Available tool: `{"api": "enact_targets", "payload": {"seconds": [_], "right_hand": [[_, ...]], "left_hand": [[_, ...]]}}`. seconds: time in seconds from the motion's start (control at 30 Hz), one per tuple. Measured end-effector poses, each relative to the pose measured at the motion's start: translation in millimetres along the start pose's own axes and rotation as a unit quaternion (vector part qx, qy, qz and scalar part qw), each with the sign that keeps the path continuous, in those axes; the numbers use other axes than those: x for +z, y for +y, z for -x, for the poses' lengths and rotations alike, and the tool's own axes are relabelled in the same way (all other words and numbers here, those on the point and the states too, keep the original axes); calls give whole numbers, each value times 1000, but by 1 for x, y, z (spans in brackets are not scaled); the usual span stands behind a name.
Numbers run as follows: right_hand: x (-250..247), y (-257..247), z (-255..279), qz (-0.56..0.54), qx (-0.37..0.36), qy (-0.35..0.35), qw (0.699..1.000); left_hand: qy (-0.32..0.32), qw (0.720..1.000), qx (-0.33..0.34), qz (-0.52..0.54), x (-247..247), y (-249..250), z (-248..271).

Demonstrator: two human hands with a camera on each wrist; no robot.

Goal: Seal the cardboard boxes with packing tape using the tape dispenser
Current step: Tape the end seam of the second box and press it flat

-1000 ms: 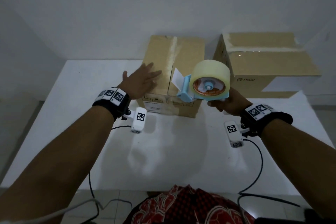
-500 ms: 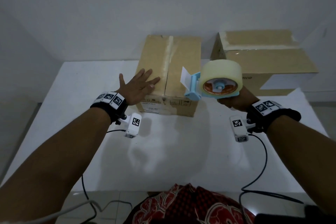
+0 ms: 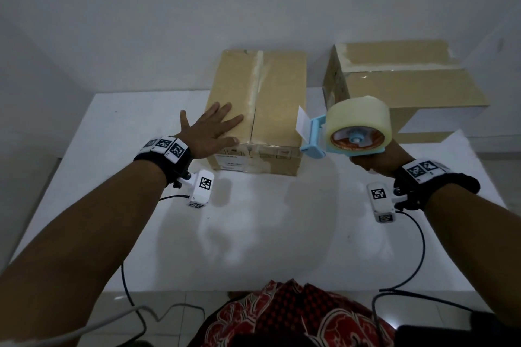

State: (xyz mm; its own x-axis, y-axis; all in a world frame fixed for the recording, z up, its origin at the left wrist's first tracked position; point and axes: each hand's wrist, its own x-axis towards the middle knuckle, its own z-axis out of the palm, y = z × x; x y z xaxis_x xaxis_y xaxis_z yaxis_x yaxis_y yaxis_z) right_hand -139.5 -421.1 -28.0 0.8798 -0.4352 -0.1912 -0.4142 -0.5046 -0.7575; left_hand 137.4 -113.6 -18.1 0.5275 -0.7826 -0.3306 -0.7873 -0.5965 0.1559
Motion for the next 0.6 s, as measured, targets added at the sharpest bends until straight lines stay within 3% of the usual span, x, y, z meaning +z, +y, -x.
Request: {"api": "enact_targets", "payload": {"seconds": [0.2, 0.43, 0.6], "right_hand": [[-11, 10, 5, 34, 41, 2, 999], [-9, -4, -1, 142, -18, -12, 990], [-13, 1, -10, 182, -14, -5, 983]], "left_hand": [[-4, 1000, -2, -6, -1, 1, -2], [4, 1000, 2, -23, 1, 1, 1], [-2, 1000, -5, -27, -1, 4, 0]]}}
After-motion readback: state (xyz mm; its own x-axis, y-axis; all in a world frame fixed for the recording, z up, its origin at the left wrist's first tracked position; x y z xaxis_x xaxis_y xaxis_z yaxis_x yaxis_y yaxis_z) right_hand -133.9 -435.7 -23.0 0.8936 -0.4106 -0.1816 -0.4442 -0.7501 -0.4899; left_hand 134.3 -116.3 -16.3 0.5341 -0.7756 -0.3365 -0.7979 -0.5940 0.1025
